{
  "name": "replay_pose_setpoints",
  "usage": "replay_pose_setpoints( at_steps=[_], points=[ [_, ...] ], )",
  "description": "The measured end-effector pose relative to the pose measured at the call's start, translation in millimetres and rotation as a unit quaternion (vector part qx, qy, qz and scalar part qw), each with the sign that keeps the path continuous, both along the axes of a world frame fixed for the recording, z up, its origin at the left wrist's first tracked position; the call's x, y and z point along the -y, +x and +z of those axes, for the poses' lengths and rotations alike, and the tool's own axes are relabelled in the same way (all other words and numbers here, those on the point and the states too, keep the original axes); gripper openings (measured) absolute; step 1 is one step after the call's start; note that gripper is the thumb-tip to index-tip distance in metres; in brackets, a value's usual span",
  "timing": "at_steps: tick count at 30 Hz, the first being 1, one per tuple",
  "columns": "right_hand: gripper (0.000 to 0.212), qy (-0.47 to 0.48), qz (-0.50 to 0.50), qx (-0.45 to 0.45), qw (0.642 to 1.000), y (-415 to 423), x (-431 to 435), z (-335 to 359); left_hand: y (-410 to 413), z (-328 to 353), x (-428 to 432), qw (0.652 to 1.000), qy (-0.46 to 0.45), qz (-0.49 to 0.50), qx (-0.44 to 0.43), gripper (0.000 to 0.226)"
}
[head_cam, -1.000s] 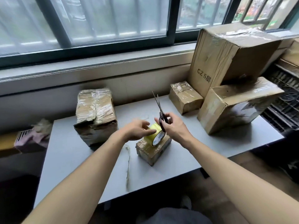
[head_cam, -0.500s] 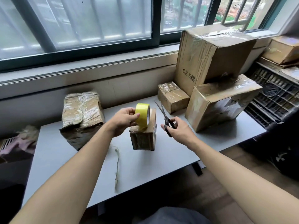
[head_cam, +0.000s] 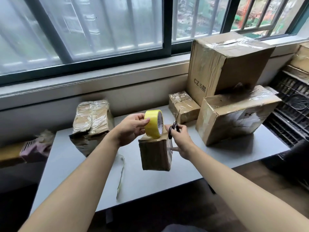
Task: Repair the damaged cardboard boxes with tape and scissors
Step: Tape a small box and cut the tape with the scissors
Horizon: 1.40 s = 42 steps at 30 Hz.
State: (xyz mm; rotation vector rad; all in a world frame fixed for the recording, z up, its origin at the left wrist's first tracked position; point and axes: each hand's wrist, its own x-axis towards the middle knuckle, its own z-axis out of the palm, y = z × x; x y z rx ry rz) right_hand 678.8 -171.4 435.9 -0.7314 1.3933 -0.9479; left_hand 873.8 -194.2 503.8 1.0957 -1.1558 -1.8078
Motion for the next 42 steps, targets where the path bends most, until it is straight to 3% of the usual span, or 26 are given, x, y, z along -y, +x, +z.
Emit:
replay_pose_setpoints(
  at_steps=[6, 10, 14, 24, 26, 33, 38, 42],
  points=[
    [0.07, 0.086, 0.01, 0.053, 0.995, 9, -2, -3, 10, 0, -4, 0.999, -0.023, 0.023, -0.012, 0.024],
    [0.065, 0.117, 0.018, 0.121, 0.986, 17, 0, 0, 10, 5, -4, 0.999, -0.043, 0.017, -0.028, 0.025],
    [0.071, 0.124, 0.025, 0.122, 0.984, 25, 4, -3, 5, 11, -5, 0.997, -0.078, 0.02, 0.004, 0.024],
    [0.044, 0.159, 0.029, 0.1, 0.982, 32, 5, -5, -3, 5, -8, 0.98, -0.173, 0.092, 0.044, 0.007],
    [0.036, 0.164, 0.036, 0.106, 0.98, 34, 3, -7, 1, 3, -6, 0.979, -0.175, 0.09, 0.056, 0.007],
    [0.043, 0.155, 0.052, 0.099, 0.982, 38, 2, -17, 4, -10, -10, 0.982, -0.154, 0.071, 0.081, 0.012],
    [0.032, 0.161, 0.104, 0.027, 0.981, 42, -8, -39, 16, -28, -15, 0.989, -0.103, 0.03, 0.099, 0.018],
    [0.042, 0.118, 0.126, -0.089, 0.981, 50, -15, -52, 31, -49, -16, 0.994, -0.059, 0.027, 0.092, 0.017]
  ],
)
